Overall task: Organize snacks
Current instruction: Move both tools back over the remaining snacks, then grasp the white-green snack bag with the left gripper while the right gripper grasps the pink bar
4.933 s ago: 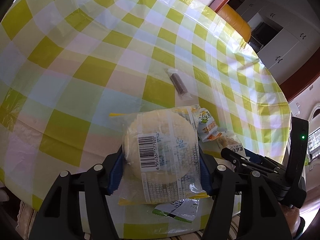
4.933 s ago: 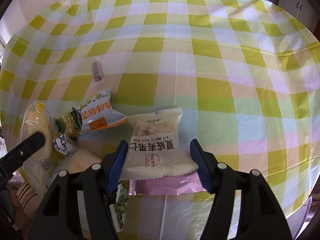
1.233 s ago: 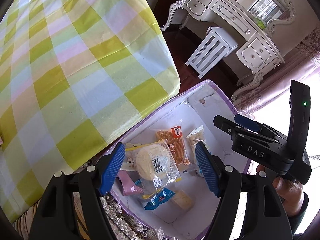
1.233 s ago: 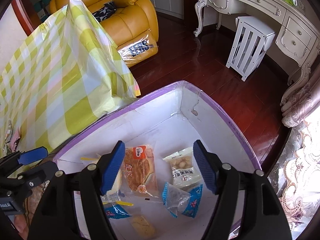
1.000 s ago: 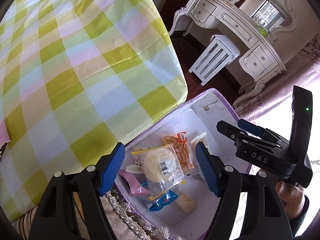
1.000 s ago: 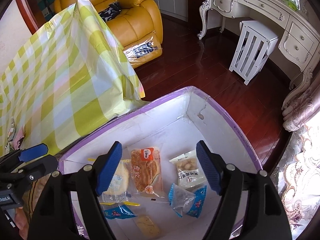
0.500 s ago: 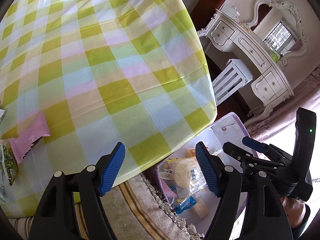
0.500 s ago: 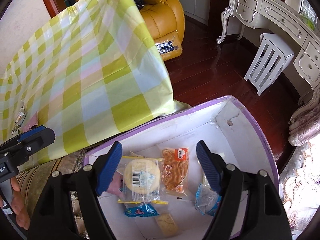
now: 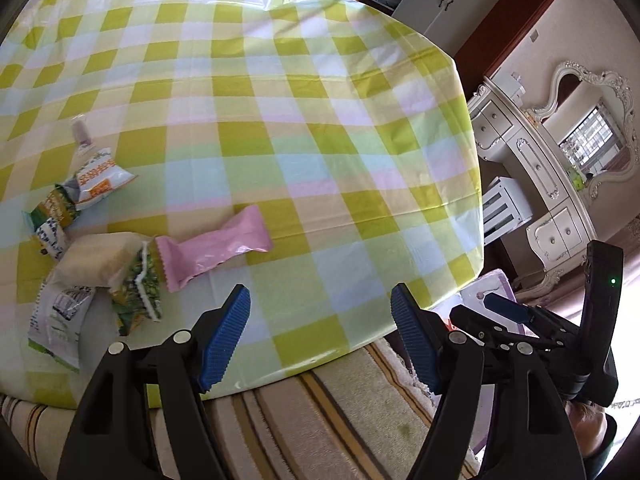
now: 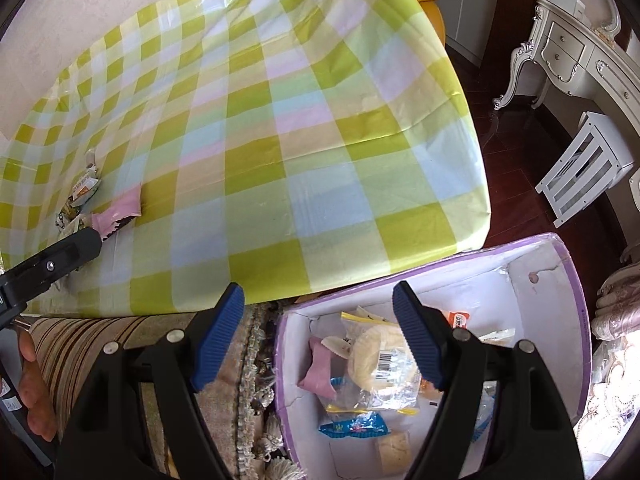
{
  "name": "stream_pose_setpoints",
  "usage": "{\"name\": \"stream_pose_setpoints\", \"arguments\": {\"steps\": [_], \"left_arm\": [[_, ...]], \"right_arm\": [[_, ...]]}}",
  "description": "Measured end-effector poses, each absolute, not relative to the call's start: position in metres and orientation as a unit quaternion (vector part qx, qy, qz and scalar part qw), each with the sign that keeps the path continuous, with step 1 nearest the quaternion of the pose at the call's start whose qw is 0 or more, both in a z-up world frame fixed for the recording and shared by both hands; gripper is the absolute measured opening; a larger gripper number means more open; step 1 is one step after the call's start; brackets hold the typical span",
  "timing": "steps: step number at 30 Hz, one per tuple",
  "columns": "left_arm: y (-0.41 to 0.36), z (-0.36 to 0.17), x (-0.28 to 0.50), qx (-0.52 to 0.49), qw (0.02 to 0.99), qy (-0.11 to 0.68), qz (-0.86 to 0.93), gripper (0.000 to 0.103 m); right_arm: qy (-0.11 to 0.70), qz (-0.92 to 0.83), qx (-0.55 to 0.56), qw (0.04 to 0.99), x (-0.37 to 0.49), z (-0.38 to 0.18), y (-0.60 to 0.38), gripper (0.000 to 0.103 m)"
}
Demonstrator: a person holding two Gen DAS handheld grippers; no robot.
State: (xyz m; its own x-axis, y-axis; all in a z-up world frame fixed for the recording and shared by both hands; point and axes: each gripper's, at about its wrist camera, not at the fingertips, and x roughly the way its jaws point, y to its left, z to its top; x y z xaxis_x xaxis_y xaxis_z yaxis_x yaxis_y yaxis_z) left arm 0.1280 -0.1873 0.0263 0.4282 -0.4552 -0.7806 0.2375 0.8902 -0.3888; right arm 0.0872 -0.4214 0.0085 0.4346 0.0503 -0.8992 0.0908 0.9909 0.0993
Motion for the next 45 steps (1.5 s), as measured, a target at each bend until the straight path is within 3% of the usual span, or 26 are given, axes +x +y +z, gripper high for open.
{"name": "stream_pose_setpoints", "arguments": {"steps": [19,35,45], "left_arm": [[-0.026,0.013,0.107,-0.182,0.842,0.500,-0.085,0.070],[-0.032,-0.017,0.139,-0.098,0.823,0.553,-0.085,0.069],[-0.030,-0.018,0.146,-0.080,0.831,0.546,-0.076,0.044]], "right_arm": [[0.541,0.078,-0.020,0.837,0.125,0.011,-0.312,0.077],[0.531,0.153,-0.178,0.814,0.163,-0.001,-0.229,0.077],[0.524,0.195,-0.249,0.791,0.178,-0.012,-0.201,0.077]]}}
